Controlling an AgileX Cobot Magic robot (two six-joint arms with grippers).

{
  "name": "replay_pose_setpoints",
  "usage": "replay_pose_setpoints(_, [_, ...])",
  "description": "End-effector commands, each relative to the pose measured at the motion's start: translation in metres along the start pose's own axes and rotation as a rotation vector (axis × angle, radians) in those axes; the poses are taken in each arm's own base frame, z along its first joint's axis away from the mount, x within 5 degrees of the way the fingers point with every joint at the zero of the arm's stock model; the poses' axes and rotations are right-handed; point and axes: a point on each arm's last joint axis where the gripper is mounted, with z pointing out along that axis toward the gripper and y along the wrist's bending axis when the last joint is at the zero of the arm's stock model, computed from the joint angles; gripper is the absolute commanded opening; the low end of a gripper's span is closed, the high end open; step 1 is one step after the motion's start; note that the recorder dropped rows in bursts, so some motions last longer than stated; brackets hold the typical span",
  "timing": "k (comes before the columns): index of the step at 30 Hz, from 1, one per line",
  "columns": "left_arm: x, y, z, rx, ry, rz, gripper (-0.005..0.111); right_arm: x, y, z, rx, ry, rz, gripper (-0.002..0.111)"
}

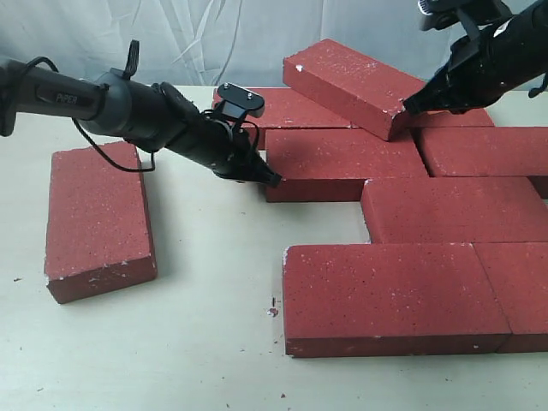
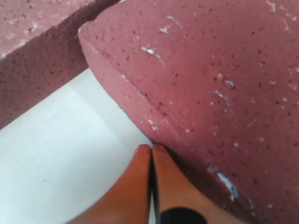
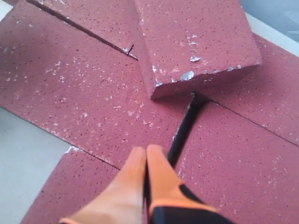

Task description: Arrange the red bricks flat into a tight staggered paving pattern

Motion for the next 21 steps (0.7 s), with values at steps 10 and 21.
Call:
replay_pose_setpoints(10, [0.001,-0.009,0.011,-0.007,-0.018,-0.058,0.0,0.0,-0.004,-0.004,0.02,-0.03,0.022,-0.001])
replay_pose_setpoints(21, [0.003,-0.011,0.024,0.039,0.002,-0.06,0.0,0.0,-0.004,-0.004,0.02,-0.03,0.022,-0.001])
